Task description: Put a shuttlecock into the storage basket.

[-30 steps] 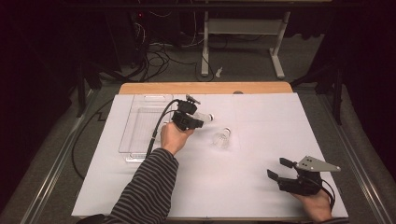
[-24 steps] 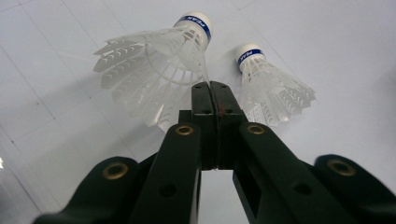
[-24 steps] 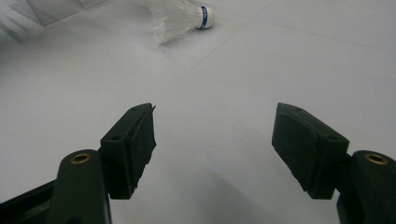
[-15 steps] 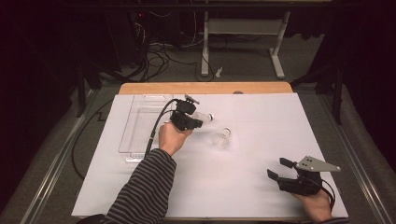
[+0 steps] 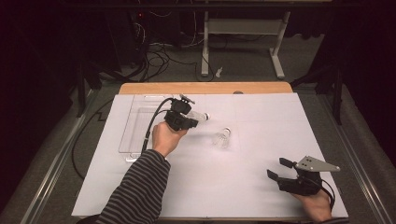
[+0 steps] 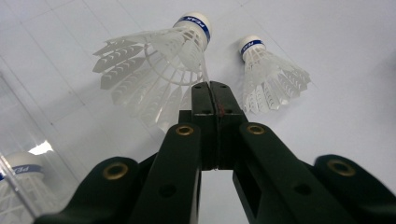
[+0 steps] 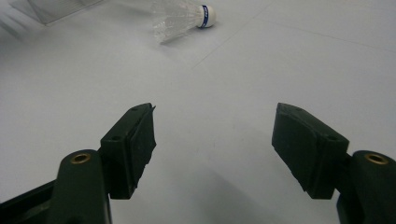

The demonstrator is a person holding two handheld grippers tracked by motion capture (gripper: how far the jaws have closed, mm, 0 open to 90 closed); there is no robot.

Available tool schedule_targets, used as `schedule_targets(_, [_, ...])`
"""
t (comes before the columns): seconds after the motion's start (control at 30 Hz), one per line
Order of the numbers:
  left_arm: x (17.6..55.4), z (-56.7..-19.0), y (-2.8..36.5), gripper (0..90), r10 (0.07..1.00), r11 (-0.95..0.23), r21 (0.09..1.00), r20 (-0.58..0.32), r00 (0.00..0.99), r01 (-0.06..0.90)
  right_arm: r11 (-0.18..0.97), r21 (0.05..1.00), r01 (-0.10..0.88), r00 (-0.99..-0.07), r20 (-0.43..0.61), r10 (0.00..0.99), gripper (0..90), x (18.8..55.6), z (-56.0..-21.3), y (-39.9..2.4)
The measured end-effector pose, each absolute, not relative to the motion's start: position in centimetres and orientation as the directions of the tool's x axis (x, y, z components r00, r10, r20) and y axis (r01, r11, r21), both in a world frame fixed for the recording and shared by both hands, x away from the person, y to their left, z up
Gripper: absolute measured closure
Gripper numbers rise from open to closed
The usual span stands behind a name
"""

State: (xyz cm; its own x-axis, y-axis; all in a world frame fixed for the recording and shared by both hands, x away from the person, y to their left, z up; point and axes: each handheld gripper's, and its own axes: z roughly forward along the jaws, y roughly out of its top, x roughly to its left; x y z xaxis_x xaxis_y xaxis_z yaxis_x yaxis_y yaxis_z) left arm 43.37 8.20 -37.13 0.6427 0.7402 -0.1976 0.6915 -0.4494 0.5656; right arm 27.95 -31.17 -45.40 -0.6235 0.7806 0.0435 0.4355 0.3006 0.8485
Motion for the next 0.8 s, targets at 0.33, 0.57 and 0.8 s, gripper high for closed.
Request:
schedule_targets(0.33, [42.8, -36.6, 8.9, 90.0, 0.732, -0.456, 0.573, -0.194, 0.653, 0.681, 0.298, 0.848, 0.438, -0.62, 0.045, 0.783, 30.7, 27.9, -45.4, -31.2])
schedule_targets(0.57, [42.1, -36.1, 9.6, 89.9, 0.727, -0.451, 0.591, -0.192, 0.659, 0.669, 0.296, 0.851, 0.434, -0.621, 0.044, 0.783, 30.8, 27.9, -45.4, -31.3])
schedule_targets(0.8, [41.5, -35.7, 10.0, 89.9, 0.722, -0.458, 0.597, -0.182, 0.668, 0.658, 0.297, 0.85, 0.436, -0.621, 0.044, 0.783, 30.8, 27.9, -45.4, -31.2])
